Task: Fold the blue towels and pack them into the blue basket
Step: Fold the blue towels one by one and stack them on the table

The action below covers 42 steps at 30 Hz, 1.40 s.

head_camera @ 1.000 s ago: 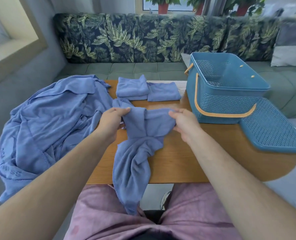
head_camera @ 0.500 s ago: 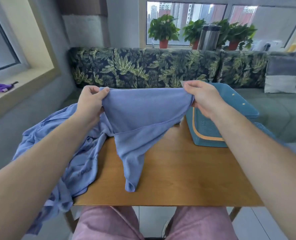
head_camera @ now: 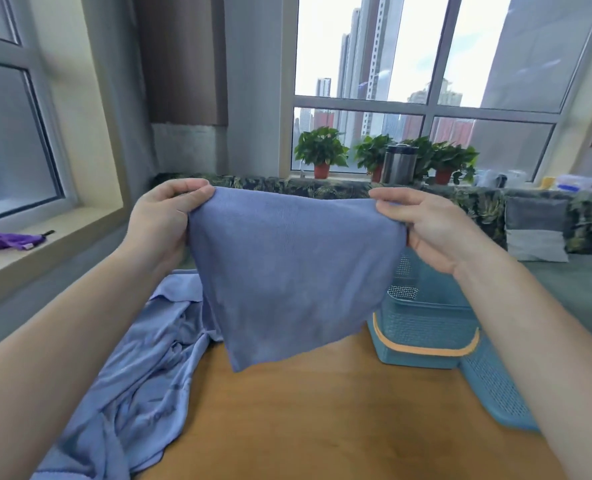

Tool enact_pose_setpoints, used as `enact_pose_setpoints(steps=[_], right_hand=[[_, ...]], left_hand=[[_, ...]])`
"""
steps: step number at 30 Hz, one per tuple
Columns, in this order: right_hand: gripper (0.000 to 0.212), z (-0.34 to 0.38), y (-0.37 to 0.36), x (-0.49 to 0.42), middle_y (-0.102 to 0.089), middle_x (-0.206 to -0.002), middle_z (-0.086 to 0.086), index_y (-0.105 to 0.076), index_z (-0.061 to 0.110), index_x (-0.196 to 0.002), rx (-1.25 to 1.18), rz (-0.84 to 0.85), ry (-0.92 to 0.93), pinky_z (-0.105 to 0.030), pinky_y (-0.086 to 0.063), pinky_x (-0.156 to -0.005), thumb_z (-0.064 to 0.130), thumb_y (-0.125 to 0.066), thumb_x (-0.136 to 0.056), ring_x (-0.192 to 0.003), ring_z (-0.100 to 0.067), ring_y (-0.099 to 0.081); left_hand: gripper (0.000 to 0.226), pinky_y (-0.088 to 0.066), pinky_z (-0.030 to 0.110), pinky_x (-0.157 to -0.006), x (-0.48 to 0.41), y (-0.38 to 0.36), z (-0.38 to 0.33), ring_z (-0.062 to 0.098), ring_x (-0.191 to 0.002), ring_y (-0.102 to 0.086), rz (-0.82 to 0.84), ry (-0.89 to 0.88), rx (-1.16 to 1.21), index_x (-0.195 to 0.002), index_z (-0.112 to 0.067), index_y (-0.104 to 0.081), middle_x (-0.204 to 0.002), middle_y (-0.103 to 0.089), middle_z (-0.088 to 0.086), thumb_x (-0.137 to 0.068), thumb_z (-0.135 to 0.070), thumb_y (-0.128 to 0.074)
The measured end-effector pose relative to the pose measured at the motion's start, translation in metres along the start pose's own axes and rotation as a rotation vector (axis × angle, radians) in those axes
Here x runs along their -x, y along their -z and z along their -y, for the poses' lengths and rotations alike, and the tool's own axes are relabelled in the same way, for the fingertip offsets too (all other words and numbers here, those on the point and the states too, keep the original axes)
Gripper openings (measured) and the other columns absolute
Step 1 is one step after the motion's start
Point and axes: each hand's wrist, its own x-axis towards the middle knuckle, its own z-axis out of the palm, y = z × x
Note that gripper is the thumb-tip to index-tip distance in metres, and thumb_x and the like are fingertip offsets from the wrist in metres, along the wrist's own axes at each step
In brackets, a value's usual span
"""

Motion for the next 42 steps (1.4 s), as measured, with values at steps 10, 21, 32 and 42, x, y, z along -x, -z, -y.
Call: enact_pose_setpoints(steps=[10, 21, 32, 42], right_hand=[[0.034, -0.032, 0.002, -0.004, -0.077, -0.101, 0.0, -0.076, 0.021, -0.105, 0.142, -0.104, -0.053, -0.027, -0.055, -0.071, -0.004, -0.072, -0.082, -0.087, -0.015, -0.07], [0.017, -0.073, -0.004, -0.068, -0.064, -0.085, 0.006, -0.076, 0.028, -0.084, 0.777, -0.287, 0.269, -0.019, -0.036, -0.061, 0.012, -0.07, -0.088, -0.075, -0.005, -0.053], [0.031, -0.197, 0.009, 0.037, -0.071, -0.073, 0.005, -0.069, 0.039, -0.085, 0.626, -0.166, -0.045, -0.033, -0.05, -0.059, 0.01, -0.062, -0.095, -0.065, -0.013, -0.069], [0.014, -0.318, 0.006, 0.141, -0.065, -0.076, 0.01, -0.066, 0.027, -0.101, 0.571, -0.213, -0.204, -0.011, -0.042, -0.062, 0.017, -0.056, -0.102, -0.061, 0.001, -0.061]], left_hand=[[0.031, -0.056, 0.036, -0.079, -0.023, 0.001, 0.035, 0.02, -0.079, -0.066, 0.0, 0.259, -0.063, -0.101, -0.02, -0.077, -0.102, -0.075, 0.008, -0.073, -0.005, -0.081], [0.021, -0.047, 0.022, -0.061, -0.076, -0.015, 0.059, 0.009, -0.065, -0.056, 0.047, -0.181, -0.699, -0.099, -0.019, -0.074, -0.076, -0.067, -0.003, -0.084, -0.004, -0.073], [0.017, -0.041, 0.004, -0.066, 0.039, 0.045, 0.166, -0.004, -0.08, -0.06, 0.169, -0.142, -0.788, -0.093, -0.02, -0.068, -0.09, -0.068, -0.013, -0.091, -0.004, -0.064], [0.013, -0.04, 0.002, -0.069, 0.132, 0.09, 0.274, -0.014, -0.085, -0.059, 0.168, 0.168, -0.769, -0.104, -0.018, -0.067, -0.096, -0.07, -0.011, -0.097, -0.029, -0.063]])
